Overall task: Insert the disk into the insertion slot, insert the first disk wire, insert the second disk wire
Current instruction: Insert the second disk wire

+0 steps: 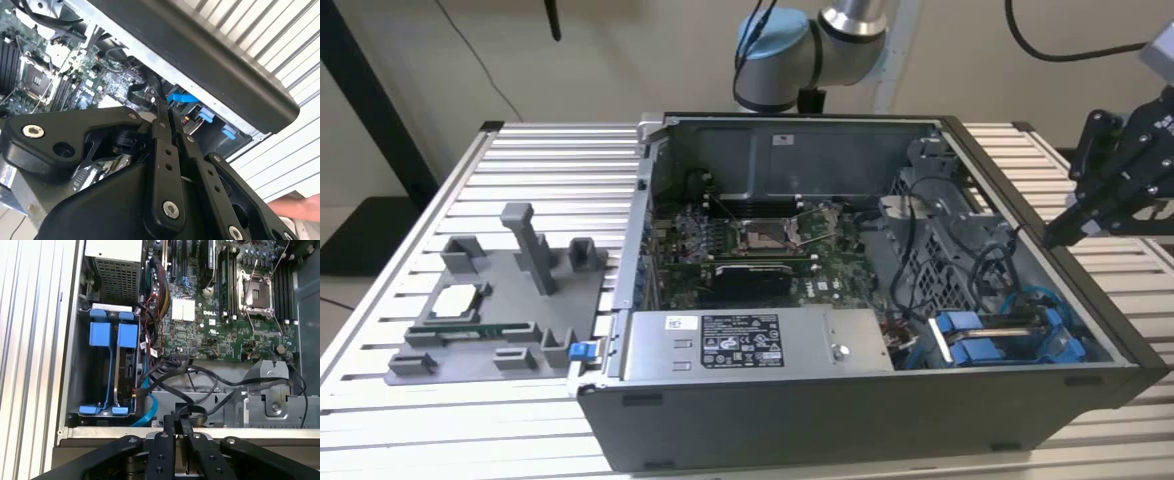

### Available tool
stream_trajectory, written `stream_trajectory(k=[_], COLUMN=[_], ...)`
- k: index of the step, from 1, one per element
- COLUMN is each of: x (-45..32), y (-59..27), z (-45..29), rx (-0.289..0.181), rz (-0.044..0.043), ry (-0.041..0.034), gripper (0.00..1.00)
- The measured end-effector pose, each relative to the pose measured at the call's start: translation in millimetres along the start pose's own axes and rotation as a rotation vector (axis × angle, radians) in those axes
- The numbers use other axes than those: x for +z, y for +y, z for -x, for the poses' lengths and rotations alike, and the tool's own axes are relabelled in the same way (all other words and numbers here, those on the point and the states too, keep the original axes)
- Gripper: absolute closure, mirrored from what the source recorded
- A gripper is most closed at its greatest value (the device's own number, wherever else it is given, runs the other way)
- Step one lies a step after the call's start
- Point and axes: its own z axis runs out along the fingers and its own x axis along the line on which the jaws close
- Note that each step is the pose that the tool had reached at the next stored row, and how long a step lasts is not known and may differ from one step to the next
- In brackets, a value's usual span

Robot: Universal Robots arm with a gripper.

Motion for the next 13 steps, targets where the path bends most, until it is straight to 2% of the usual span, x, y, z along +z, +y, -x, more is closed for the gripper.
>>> stream_trajectory(k=[4, 10, 13], x=[0.3, 5.0, 5.2], y=[12.7, 35.2, 41.5], z=[0.4, -0.2, -4.2], rx=[-0.001, -0.001, -0.001], rz=[0.0, -0.0013, -0.0014], ry=[-0.0058, -0.0058, -0.0058], gripper=[1.0, 1.0, 1.0])
